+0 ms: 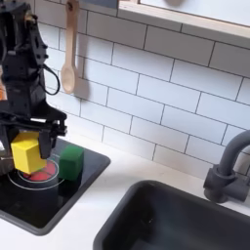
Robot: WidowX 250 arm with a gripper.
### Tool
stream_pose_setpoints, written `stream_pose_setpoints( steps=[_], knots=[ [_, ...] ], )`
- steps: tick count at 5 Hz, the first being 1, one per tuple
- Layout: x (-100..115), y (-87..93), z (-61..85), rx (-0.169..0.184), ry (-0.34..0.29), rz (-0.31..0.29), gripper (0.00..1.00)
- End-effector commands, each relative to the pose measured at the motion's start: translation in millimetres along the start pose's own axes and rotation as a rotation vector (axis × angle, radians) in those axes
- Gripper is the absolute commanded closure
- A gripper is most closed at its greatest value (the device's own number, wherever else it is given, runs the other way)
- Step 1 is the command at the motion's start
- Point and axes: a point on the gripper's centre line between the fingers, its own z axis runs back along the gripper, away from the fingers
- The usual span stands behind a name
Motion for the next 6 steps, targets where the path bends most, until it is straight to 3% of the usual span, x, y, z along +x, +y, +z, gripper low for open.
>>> stream_pose_setpoints(
  steps=[1, 6],
  knots=[
    [14.7, 12.1, -0.3, 0.002, -0.008, 0.047, 1.00],
    [35.9, 31.7, 9.2, 0.003, -0.029, 0.120, 1.00]
  ],
)
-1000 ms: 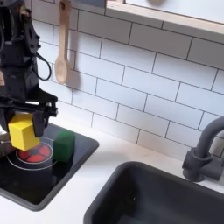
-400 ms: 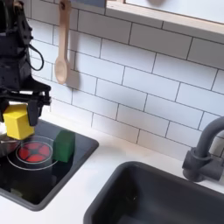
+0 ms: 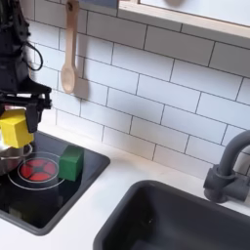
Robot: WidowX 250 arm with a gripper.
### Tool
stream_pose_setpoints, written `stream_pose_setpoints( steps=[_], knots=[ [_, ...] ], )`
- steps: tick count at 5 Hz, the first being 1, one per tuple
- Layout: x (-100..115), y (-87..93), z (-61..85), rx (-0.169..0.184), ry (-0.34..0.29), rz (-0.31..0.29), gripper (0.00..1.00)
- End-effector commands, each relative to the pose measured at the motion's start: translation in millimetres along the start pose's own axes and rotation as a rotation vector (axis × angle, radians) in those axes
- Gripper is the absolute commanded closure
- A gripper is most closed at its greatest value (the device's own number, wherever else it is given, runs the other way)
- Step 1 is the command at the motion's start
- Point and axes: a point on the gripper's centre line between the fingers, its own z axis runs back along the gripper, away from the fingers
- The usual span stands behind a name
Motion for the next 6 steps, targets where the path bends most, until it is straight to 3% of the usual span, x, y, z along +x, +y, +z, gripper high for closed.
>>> stream_pose_setpoints(
  steps=[1, 3, 4, 6],
  knots=[
    [12.8, 8.2, -6.9, 0.014, 0.004, 0.032, 1.00],
    [36.1, 24.5, -21.6, 0.042, 0.007, 0.079, 1.00],
    [43.7, 29.7, -19.8, 0.041, 0.001, 0.098, 1.00],
    [43.5, 37.3, -24.3, 0.051, 0.013, 0.107, 1.00]
  ],
)
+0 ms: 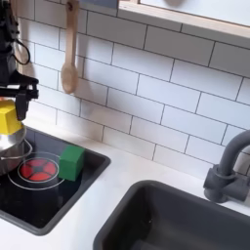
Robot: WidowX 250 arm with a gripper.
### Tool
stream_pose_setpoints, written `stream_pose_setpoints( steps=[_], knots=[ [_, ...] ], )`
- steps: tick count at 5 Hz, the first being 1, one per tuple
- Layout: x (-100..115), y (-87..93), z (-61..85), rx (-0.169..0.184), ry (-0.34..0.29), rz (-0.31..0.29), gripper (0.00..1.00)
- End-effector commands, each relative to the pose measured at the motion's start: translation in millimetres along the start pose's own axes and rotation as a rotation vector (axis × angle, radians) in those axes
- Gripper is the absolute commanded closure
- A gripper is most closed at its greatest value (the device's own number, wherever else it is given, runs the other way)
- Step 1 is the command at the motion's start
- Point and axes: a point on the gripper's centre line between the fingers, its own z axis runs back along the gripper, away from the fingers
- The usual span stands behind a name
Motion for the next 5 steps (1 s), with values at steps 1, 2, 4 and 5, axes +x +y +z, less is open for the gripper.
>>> stream_pose_setpoints(
  steps=[1, 2, 4, 5],
  knots=[
    [-6.0, 9.1, -4.1, 0.013, 0.011, 0.000, 1.00],
    [-14.8, 18.7, -19.8, 0.023, 0.049, 0.002, 1.00],
    [-27.2, 20.4, -23.2, 0.024, 0.057, -0.015, 1.00],
    [-29.4, 20.7, -31.7, 0.039, 0.068, -0.019, 1.00]
  ],
)
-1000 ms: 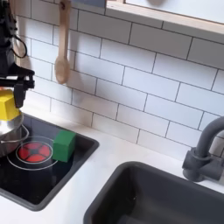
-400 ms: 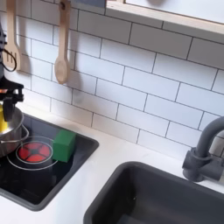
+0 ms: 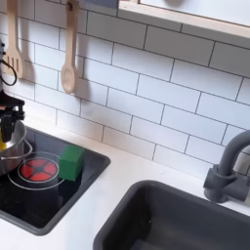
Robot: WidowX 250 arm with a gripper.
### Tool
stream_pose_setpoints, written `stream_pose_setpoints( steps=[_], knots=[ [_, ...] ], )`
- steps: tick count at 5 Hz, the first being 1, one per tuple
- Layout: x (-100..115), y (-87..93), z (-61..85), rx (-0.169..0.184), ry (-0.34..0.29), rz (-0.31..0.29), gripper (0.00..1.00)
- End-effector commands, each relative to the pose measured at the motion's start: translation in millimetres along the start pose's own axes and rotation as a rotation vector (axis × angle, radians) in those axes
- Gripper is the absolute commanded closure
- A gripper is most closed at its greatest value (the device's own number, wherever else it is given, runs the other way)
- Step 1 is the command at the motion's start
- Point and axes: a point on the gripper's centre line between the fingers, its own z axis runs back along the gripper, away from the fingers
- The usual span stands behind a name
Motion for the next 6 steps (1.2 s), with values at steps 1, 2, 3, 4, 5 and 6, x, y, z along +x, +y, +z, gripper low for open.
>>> stream_pose_setpoints(
  steps=[1, 2, 3, 4, 5, 6],
  knots=[
    [-0.5, 2.0, -14.5, 0.029, 0.016, 0.000, 1.00],
    [3.2, 4.3, -14.1, 0.047, -0.007, 0.014, 1.00],
    [4.3, 6.5, -21.1, 0.066, -0.006, 0.017, 1.00],
    [5.2, 6.1, -17.0, 0.070, -0.028, 0.007, 1.00],
    [4.3, 7.5, -23.3, 0.078, -0.015, 0.012, 1.00],
    [5.0, 3.6, -19.8, 0.075, -0.025, 0.003, 1.00]
  ],
)
